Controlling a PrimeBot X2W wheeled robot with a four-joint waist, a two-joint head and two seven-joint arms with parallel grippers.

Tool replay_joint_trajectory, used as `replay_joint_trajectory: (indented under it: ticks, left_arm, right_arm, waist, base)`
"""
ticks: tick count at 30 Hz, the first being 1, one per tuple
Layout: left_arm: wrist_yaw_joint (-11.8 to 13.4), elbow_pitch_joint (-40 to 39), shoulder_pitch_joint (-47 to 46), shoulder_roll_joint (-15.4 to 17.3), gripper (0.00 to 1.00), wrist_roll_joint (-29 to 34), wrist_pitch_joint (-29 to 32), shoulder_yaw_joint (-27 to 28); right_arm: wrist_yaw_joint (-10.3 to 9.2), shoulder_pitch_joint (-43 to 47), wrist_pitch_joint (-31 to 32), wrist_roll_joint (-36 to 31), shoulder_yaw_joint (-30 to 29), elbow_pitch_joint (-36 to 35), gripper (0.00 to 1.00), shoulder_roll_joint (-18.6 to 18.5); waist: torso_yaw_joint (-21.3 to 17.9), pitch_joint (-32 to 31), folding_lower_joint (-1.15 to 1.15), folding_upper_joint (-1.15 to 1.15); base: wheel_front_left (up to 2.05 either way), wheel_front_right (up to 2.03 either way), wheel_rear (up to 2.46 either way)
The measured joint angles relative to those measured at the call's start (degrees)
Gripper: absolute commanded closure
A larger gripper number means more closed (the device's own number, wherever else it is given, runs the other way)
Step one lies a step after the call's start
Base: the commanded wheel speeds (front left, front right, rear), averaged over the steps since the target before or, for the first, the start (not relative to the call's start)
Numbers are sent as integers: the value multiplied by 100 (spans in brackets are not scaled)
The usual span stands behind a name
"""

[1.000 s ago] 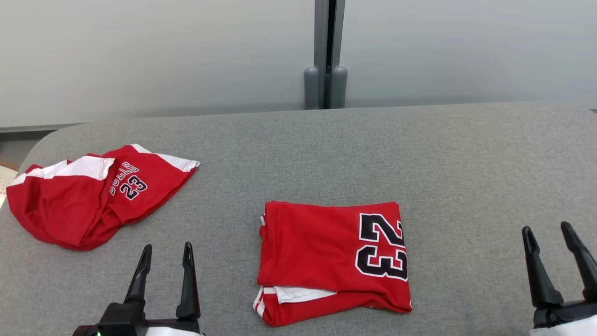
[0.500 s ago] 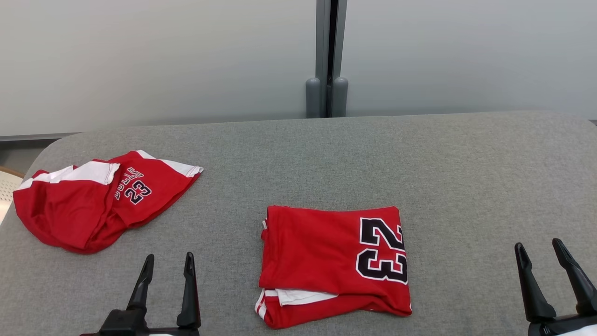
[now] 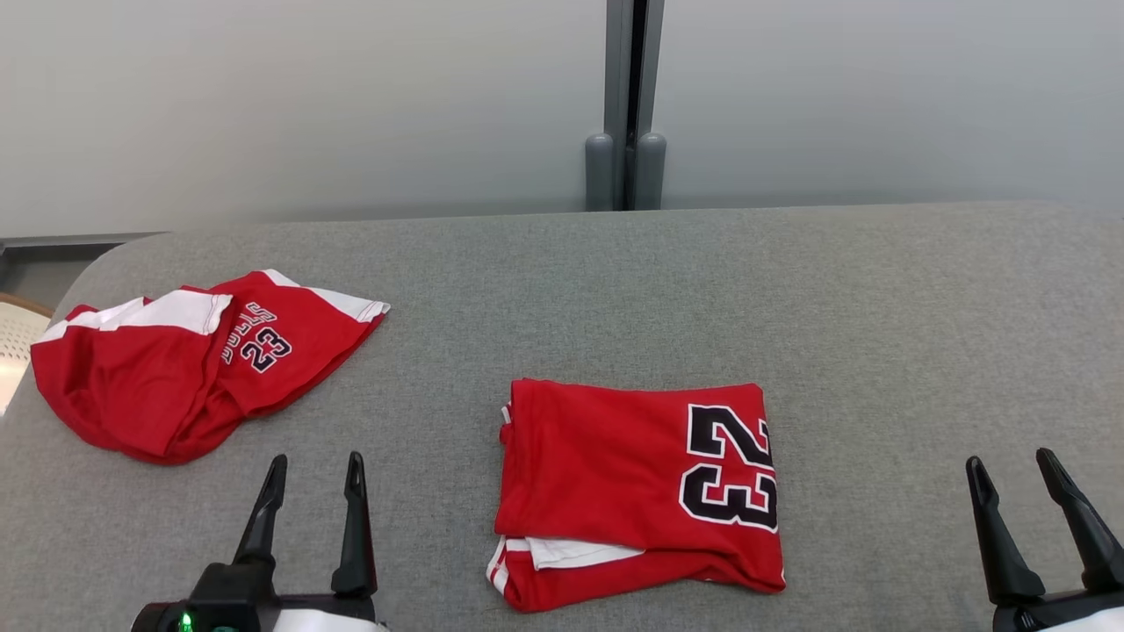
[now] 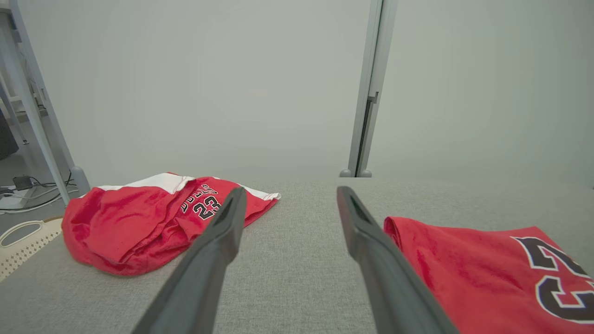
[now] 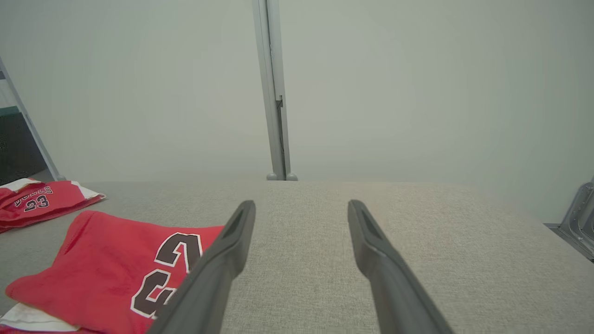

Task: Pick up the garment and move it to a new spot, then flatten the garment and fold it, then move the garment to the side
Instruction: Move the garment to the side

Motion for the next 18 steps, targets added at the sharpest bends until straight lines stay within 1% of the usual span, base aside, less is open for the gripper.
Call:
replay_joint_trajectory:
  ticks: [5, 7, 12, 18]
  left_arm:
    - [8, -107, -279, -54, 0, 129, 0, -125]
    - [25, -164, -454, -100, 0, 204, 0, -210]
    - [52, -277, -855, -187, 0, 345, 0, -414]
    - [169, -450, -1031, -266, 0, 450, 0, -565]
  right_arm:
    - [0, -46, 90, 188, 137, 146, 0, -167]
    - [0, -95, 138, 287, 287, 276, 0, -241]
    - [0, -387, 160, 632, 855, 694, 0, -397]
    - [0, -886, 178, 1201, 1538, 1217, 0, -492]
  waist:
    - [151, 197, 0, 0]
    - [264, 307, 0, 0]
    - [637, 631, 0, 0]
    - [1096, 1047, 0, 0]
  base:
    - [0, 0, 0]
    - [0, 0, 0]
    - [0, 0, 0]
    - [0, 0, 0]
